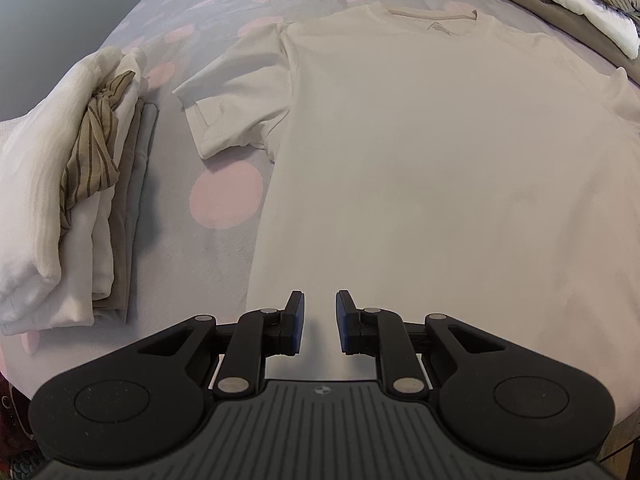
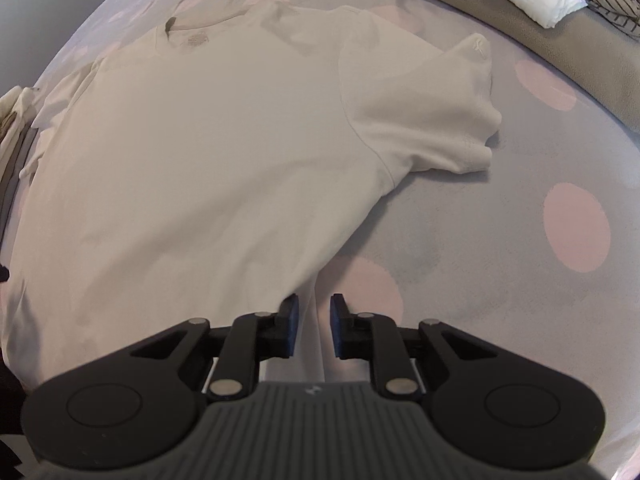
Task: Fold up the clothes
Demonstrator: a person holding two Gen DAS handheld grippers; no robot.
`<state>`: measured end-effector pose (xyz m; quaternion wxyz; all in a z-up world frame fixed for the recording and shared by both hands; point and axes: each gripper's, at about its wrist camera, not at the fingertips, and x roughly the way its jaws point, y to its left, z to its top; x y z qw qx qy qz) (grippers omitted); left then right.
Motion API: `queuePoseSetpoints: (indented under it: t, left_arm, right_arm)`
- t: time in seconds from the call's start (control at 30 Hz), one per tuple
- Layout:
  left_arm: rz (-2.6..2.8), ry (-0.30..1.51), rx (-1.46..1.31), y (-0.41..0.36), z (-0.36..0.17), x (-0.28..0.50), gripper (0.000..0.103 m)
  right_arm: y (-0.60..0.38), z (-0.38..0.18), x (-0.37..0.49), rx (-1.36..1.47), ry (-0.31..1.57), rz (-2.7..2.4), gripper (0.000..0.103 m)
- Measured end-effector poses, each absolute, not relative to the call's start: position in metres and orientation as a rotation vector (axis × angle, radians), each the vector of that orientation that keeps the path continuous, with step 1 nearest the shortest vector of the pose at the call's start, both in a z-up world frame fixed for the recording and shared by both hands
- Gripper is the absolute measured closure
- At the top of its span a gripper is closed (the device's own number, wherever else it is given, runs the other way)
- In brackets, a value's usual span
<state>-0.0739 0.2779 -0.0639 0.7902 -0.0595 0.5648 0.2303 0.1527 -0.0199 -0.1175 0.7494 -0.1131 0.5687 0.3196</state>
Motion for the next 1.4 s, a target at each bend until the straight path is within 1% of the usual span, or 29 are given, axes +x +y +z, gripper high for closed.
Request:
queuePoseSetpoints:
  t: [0.13,0.2,0.27,0.37,0.53,0.6,0.7,0.73,0.77,0.83,0.9,0.93,1.1,1.17,1.2,1.23,1.4]
  left_arm:
    - [0.487,1.223,-0.108,0.275,-0.067,-0.070,0.088]
    - [0.487,1.222,-0.106,0.276,-0.067,-0.069,0.088]
    - [0.488,1.224,-0.106,0.276,-0.068,-0.068,0.088]
    - [0.487,1.225,-0.102,0.275,-0.068,-0.067,0.088]
    - [0.486,1.215,-0.103,0.275,-0.065,-0.069,0.088]
    - [0.490,1.214,-0.105,0.276,-0.065,-0.070,0.088]
    - [0.494,1.215,-0.106,0.277,-0.065,-0.071,0.088]
    - [0.495,1.214,-0.106,0.277,-0.064,-0.071,0.088]
    - [0.497,1.212,-0.106,0.277,-0.064,-0.071,0.088]
    - [0.500,1.210,-0.108,0.278,-0.063,-0.070,0.088]
    - [0.501,1.198,-0.119,0.283,-0.061,-0.070,0.088]
    - [0.500,1.187,-0.129,0.286,-0.058,-0.069,0.088]
    - [0.538,1.119,-0.186,0.320,-0.043,-0.073,0.087]
    - [0.563,1.098,-0.205,0.338,-0.040,-0.076,0.084]
    - [0.562,1.088,-0.217,0.346,-0.040,-0.077,0.081]
    - [0.547,1.078,-0.237,0.354,-0.041,-0.077,0.079]
    - [0.504,1.055,-0.393,0.389,-0.065,-0.064,0.078]
  right_arm:
    - [-0.013,-0.125,0.158,-0.268,1.273,0.700,0.083]
    - [-0.010,-0.126,0.153,-0.305,1.253,0.704,0.085]
    - [-0.007,-0.126,0.148,-0.349,1.228,0.703,0.102]
    - [-0.004,-0.121,0.145,-0.412,1.211,0.656,0.103]
    - [-0.034,-0.111,0.166,-0.333,1.255,0.549,0.103]
    - [-0.044,-0.113,0.174,-0.385,1.243,0.436,0.103]
    - [-0.071,-0.119,0.193,-0.241,1.313,0.384,0.103]
    - [-0.076,-0.118,0.195,-0.199,1.307,0.392,0.103]
    - [-0.077,-0.114,0.196,-0.176,1.289,0.408,0.098]
    - [-0.075,-0.106,0.199,-0.123,1.266,0.440,0.097]
    - [-0.070,-0.102,0.202,-0.093,1.255,0.457,0.094]
    - [-0.066,-0.101,0.204,-0.093,1.251,0.458,0.092]
    - [-0.049,-0.101,0.211,-0.096,1.239,0.455,0.092]
    - [-0.045,-0.104,0.213,-0.099,1.242,0.443,0.091]
    - [-0.044,-0.105,0.215,-0.096,1.244,0.435,0.091]
    - [-0.044,-0.106,0.217,-0.093,1.246,0.427,0.091]
    - [-0.045,-0.110,0.224,-0.061,1.248,0.414,0.091]
